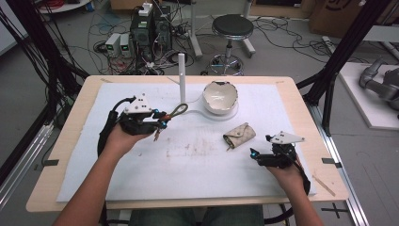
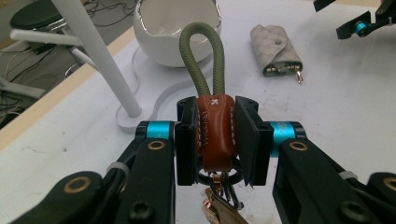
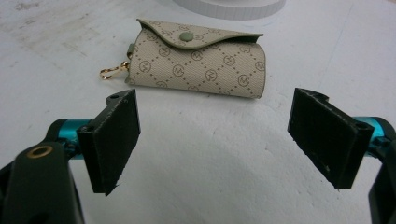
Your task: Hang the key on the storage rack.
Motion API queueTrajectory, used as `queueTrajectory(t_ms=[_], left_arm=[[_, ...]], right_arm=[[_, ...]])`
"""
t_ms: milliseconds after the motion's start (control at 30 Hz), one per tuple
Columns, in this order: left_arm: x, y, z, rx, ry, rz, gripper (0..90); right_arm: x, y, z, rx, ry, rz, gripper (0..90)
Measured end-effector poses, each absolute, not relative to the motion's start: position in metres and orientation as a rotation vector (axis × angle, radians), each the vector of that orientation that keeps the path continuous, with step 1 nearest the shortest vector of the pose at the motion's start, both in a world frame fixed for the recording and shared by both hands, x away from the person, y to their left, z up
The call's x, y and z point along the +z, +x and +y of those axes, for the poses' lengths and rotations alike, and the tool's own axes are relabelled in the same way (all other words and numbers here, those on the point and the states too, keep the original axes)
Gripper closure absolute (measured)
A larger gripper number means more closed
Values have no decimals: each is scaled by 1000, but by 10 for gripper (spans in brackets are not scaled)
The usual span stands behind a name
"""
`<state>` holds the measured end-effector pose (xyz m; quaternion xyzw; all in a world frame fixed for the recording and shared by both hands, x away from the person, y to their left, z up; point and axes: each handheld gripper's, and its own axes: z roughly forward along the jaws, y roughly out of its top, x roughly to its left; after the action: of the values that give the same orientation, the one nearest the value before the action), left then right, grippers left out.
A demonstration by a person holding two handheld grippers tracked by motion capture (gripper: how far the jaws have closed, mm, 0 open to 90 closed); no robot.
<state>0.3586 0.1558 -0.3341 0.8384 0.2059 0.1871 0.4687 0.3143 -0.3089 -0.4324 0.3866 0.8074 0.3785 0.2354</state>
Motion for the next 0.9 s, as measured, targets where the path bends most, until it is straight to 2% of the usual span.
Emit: queueTrajectory(t_ms=[467,900], left_arm=[[-310,383,158,376,2026,492,704],[-276,402,151,404,2013,472,704]], right_arm=[[-433,316,-309,1039,1069,2216,171],[-434,317,-307,1028,1056,2224,171]])
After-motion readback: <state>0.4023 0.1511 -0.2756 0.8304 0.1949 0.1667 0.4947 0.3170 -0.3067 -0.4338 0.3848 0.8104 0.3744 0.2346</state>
